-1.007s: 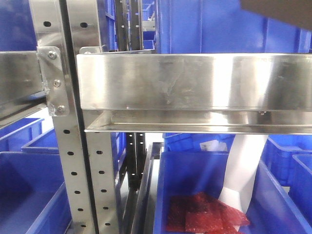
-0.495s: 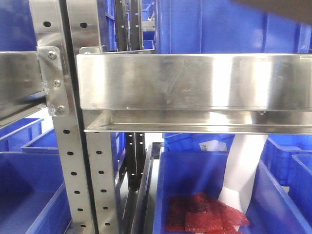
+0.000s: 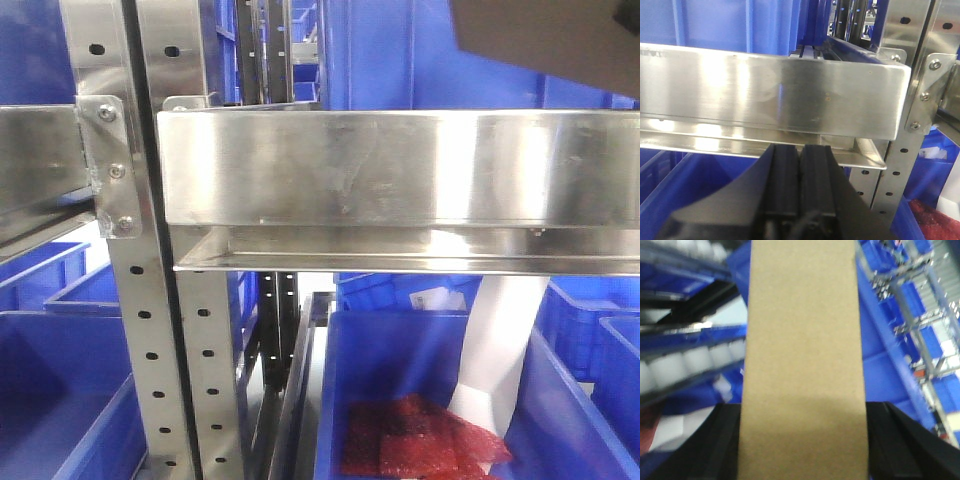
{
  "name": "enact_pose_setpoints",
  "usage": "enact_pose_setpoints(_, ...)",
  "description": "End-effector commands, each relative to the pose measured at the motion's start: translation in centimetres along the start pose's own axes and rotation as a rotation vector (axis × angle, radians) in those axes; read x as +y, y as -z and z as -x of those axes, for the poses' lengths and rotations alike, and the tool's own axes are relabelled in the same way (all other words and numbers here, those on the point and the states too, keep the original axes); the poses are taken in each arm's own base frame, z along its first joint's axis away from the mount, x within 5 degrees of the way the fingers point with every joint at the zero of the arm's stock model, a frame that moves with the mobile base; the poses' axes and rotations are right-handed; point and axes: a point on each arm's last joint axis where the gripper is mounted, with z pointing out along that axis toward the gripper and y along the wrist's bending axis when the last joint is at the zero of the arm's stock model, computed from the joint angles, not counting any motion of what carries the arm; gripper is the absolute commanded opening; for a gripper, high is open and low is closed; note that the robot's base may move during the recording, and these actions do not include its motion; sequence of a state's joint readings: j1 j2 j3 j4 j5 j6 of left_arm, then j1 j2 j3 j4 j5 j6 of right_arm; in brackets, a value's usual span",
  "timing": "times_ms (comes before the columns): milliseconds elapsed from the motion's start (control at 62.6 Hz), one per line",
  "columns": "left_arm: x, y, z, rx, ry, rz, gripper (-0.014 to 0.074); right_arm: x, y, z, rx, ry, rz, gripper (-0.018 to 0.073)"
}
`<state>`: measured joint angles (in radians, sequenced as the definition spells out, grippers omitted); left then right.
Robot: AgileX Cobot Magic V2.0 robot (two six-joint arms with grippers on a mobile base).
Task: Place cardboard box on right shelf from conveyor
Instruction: 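Lower the box onto the shelf roller surface with the right gripper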
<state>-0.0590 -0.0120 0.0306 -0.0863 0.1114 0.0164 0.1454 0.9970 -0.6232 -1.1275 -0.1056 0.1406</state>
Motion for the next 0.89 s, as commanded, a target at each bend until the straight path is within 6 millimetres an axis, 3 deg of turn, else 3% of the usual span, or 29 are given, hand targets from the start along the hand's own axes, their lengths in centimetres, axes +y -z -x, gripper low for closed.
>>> enact_pose_setpoints(0,0.0,0.1,0.9,-0.092,0.01,-0.003,-0.0119,-0.8,0.1,0.9,-0.055,-0.019,-0.021,0.0531)
enact_pose_setpoints(304,0.0,0.1,0.9,-0.092,0.01,-0.003,-0.0119,-0.8,0.0,1.2,-0.081,-0.049,-0.016,0.0613)
enact_pose_setpoints(623,0.0,0.1,0.9,-0.092,0.01,-0.003,-0.0119,-0.4,0.3,2.6,-0.2,-0.071,0.011,0.0614)
enact_pose_setpoints(879,0.0,0.1,0.9,-0.092,0.01,-0.003,-0.0119,-1.5,2.9,4.2,-0.336,-0.119,-0.056,0.0614)
